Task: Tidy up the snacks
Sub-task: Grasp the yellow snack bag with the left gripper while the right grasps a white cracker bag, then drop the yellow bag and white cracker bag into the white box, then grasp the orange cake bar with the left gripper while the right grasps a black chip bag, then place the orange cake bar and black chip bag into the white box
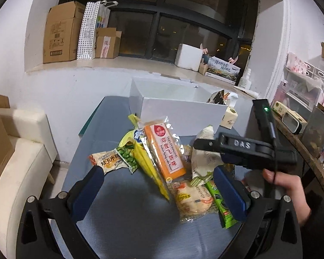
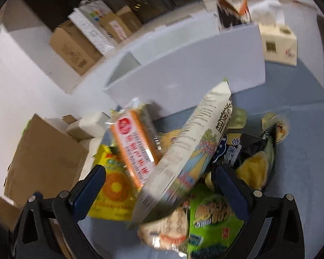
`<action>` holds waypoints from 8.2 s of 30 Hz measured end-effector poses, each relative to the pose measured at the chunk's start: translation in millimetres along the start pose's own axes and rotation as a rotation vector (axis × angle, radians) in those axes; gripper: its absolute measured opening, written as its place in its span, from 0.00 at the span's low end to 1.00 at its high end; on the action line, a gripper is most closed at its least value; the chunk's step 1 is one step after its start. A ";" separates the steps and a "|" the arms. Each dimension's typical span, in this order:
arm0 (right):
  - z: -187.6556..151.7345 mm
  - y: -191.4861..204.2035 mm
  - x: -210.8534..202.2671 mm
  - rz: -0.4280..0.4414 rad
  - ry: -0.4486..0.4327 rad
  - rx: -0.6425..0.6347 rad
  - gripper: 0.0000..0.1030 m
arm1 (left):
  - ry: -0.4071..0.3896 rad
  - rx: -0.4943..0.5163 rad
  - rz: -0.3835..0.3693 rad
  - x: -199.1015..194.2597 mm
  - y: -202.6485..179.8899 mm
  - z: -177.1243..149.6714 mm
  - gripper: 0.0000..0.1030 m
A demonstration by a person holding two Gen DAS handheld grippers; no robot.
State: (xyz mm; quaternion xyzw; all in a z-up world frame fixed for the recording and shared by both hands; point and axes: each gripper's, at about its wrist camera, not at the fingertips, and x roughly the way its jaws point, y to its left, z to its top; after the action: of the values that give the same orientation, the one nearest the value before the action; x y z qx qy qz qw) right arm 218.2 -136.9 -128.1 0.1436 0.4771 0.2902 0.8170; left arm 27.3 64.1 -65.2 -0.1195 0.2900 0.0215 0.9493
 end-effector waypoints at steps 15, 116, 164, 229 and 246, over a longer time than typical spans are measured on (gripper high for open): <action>-8.3 -2.2 -64.0 0.033 -0.145 -0.054 0.32 | 0.083 -0.048 -0.011 29.4 8.5 -8.7 1.00; -64.9 -33.8 -138.7 -0.120 -0.226 -0.225 1.00 | 0.049 0.013 -0.064 6.8 -22.5 10.2 1.00; -20.9 -56.4 -54.1 -0.060 -0.109 -0.133 0.58 | 0.151 0.024 -0.055 68.6 -35.0 3.8 1.00; 220.0 10.4 -25.6 -0.339 -0.210 -0.293 1.00 | 0.229 0.128 0.069 258.0 -23.8 216.8 1.00; 153.8 35.5 -89.5 -0.253 -0.364 -0.382 1.00 | 0.137 0.135 -0.015 176.5 -19.8 180.2 1.00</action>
State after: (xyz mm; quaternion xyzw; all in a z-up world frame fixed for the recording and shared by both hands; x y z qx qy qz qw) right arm 305.3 -157.2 29.9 -0.0240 0.2736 0.2402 0.9311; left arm 274.4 83.0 -14.4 -0.0585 0.3543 -0.0136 0.9332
